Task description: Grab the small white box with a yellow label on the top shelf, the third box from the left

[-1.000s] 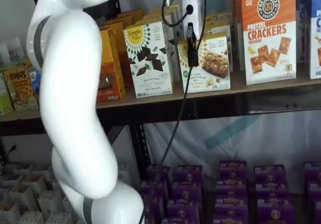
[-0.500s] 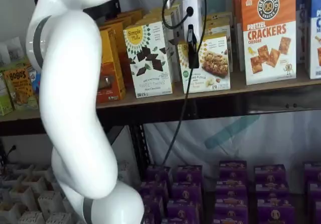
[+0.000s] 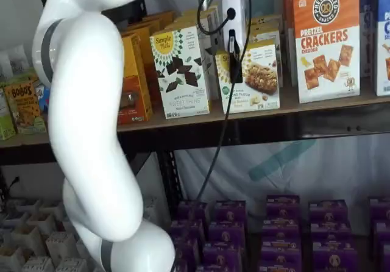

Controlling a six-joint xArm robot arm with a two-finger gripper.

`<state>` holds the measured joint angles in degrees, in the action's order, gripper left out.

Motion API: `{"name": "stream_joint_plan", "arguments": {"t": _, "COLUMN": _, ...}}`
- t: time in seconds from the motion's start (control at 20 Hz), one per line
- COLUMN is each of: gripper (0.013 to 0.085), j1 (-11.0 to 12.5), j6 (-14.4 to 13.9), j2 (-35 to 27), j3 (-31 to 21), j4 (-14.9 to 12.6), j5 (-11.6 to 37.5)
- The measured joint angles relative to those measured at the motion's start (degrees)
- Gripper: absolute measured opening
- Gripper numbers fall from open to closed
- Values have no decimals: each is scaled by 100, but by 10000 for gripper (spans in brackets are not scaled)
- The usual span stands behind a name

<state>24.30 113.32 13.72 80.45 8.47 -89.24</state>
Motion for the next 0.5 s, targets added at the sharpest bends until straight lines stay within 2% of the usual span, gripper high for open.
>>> {"name": "stream_joint_plan", "arguments": {"t": 0.25, "gripper": 530, "j1": 16, "j6": 15, "j2": 11, "j3": -7, "j4": -2, "j5": -5}}
{"name": "stream_joint_plan", "arguments": {"t": 0.35, "gripper": 450, "j1": 28, "j6": 25, "j2": 16, "j3": -8, "j4": 14, "j5": -3}}
{"name": "stream_joint_plan", "arguments": {"t": 0.5, "gripper": 410, "j1": 39, "j6": 34, "j2": 16, "j3": 4, "j4": 14, "j5": -19}}
